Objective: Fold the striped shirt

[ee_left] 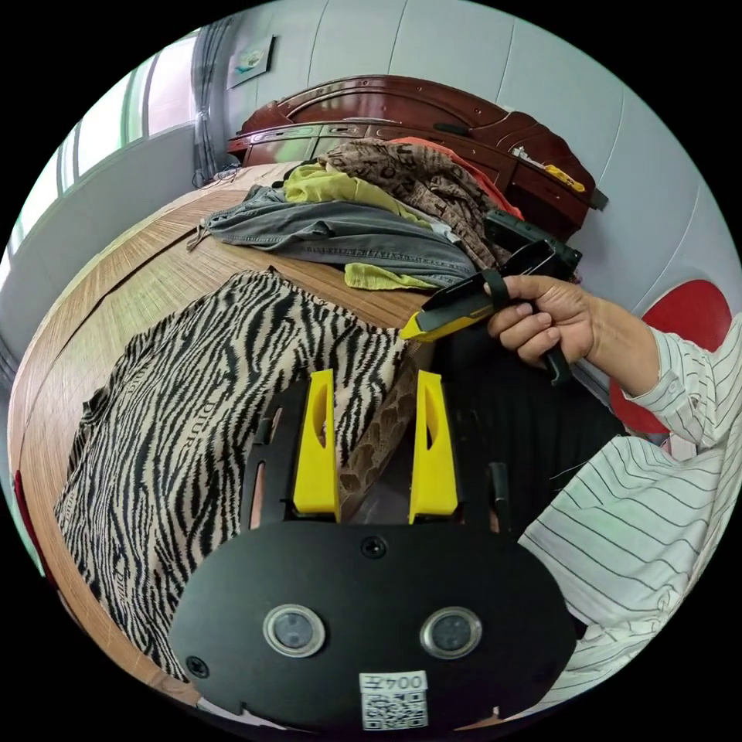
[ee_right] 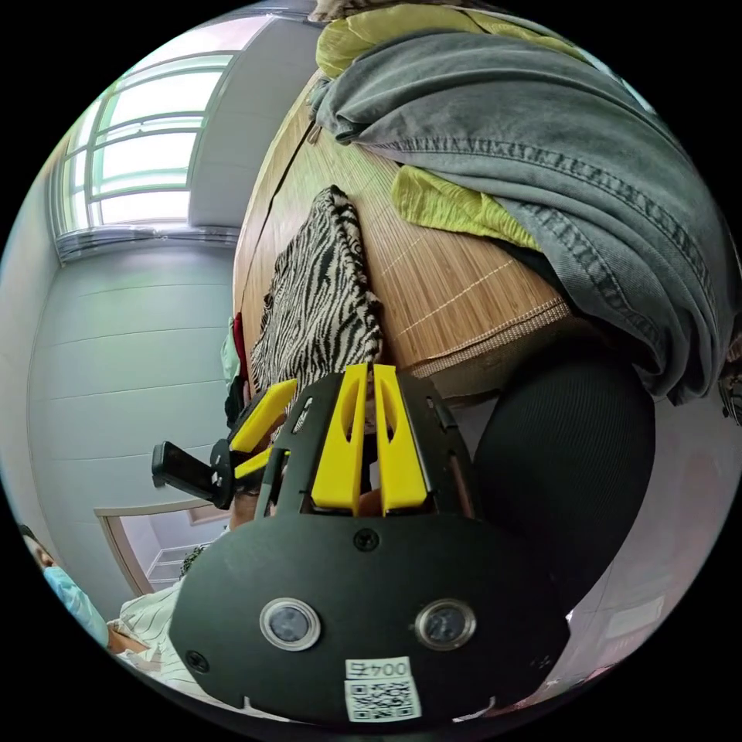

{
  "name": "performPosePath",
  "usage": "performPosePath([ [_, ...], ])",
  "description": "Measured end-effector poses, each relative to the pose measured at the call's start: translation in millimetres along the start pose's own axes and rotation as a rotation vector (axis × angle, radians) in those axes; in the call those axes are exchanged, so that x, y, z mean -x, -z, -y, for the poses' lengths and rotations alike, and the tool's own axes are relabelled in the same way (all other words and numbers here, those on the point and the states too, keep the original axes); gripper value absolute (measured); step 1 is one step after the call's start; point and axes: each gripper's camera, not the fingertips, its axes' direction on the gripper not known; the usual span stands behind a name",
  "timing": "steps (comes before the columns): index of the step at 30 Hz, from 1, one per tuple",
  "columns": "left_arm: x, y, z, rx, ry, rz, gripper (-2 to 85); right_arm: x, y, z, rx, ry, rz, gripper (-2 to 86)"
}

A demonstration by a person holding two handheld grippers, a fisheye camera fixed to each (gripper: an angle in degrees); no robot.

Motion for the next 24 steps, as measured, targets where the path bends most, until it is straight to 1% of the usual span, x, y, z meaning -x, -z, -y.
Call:
performPosePath([
  [4,-37.2,-28.9,25.6,0.043,-0.093,0.093,14.5,15.7,12.1,1.6,0.003,0.047,0.03,1.7],
  [6,-46.9,-39.6,36.4,0.061,-0.102,0.149,13.5,25.5,18.3,3.5,0.01,0.081,0.047,1.9],
  [7,-49.2,-45.2,42.8,0.071,-0.083,0.19,12.1,27.7,19.5,4.0,0.014,0.09,0.052,2.0],
  [8,-48.0,-48.1,47.2,0.068,-0.042,0.221,8.4,31.1,21.8,4.8,0.019,0.108,0.064,2.3],
  [9,-46.4,-48.2,48.7,0.06,-0.015,0.233,6.5,32.8,24.2,5.7,0.019,0.125,0.076,2.7],
  [11,-37.7,-45.2,52.4,0.041,0.067,0.187,3.2,29.7,31.6,8.4,-0.014,0.129,0.074,3.6],
  [14,-33.1,-33.3,49.7,-0.009,0.121,0.162,1.9,9.5,45.4,26.6,-0.072,0.069,0.112,9.3],
  [15,-32.9,-30.7,48.8,-0.019,0.127,0.163,1.8,0.9,46.5,39.7,-0.067,0.045,0.142,11.1],
  [20,-28.7,-5.2,41.2,-0.107,0.176,0.16,1.3,-6.5,37.4,94.4,0.023,0.005,0.207,14.4],
  [24,-20.5,14.1,33.5,-0.158,0.207,0.148,1.3,6.6,28.8,129.1,0.096,0.013,0.184,16.0],
])
